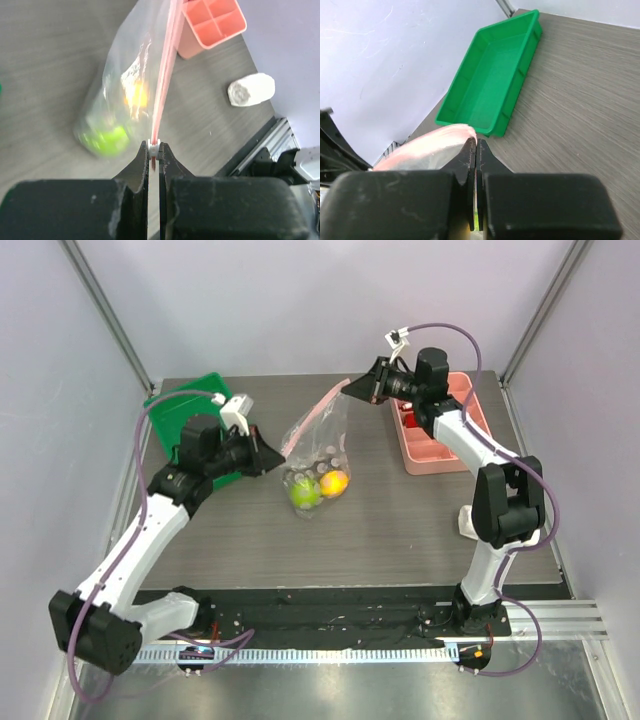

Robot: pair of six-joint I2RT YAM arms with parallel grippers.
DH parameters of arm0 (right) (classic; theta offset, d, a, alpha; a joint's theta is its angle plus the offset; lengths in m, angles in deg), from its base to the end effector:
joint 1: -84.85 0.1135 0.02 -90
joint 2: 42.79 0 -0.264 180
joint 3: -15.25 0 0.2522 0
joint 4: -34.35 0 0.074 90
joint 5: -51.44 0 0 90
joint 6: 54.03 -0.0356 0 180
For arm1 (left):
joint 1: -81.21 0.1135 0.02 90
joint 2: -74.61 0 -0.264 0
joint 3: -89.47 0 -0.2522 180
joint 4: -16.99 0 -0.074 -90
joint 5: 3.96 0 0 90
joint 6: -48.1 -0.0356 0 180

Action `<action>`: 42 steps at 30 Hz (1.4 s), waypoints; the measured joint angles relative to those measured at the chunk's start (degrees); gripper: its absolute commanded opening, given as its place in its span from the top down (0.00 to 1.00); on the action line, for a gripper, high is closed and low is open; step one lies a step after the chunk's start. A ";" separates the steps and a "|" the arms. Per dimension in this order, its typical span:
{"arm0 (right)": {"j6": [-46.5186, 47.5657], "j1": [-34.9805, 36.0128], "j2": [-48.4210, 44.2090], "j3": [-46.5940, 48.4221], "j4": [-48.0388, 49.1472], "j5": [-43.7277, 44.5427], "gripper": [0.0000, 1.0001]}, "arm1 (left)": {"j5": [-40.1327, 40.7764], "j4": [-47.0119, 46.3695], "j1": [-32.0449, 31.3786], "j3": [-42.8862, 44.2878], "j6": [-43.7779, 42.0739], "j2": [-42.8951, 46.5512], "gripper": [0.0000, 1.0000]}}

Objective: Open the zip-top bag and remove the fake food

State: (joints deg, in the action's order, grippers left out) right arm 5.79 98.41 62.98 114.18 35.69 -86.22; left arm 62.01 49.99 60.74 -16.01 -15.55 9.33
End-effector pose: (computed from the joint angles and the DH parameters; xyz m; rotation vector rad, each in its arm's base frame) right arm 0.4213 0.1287 0.3281 -0.4209 1.7463 1.2475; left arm 0.2348 -0.1031 0.3509 0.1793 2.0641 -0.9327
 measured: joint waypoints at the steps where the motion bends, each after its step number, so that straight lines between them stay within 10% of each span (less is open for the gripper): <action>1: -0.11 -0.24 0.02 0.00 0.28 -0.09 0.98 | -0.02 0.96 -0.04 -1.57 0.28 1.75 1.00; 4: -0.72 0.15 0.46 0.02 2.99 -3.48 0.98 | -0.85 1.73 -0.31 -4.55 1.25 5.33 0.88; 5: -0.81 0.68 0.79 0.07 4.22 -4.59 0.99 | -1.27 2.25 -0.44 -5.20 1.66 6.51 0.63; 8: -0.85 1.42 1.90 0.20 7.85 -8.04 0.98 | -1.88 5.22 -0.55 -5.33 1.22 9.14 0.34; 21: -0.46 4.11 2.27 0.76 14.29 -20.35 0.98 | 5.22 12.55 -0.83 23.85 -9.11 -9.01 0.59; 42: -3.21 4.22 2.27 0.76 18.10 -22.99 0.98 | 4.50 9.33 -0.85 17.84 -13.64 -12.46 0.70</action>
State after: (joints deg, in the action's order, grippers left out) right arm 2.58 102.63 65.26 114.94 53.78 -109.21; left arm 66.51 59.33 59.89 1.82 -29.19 -3.13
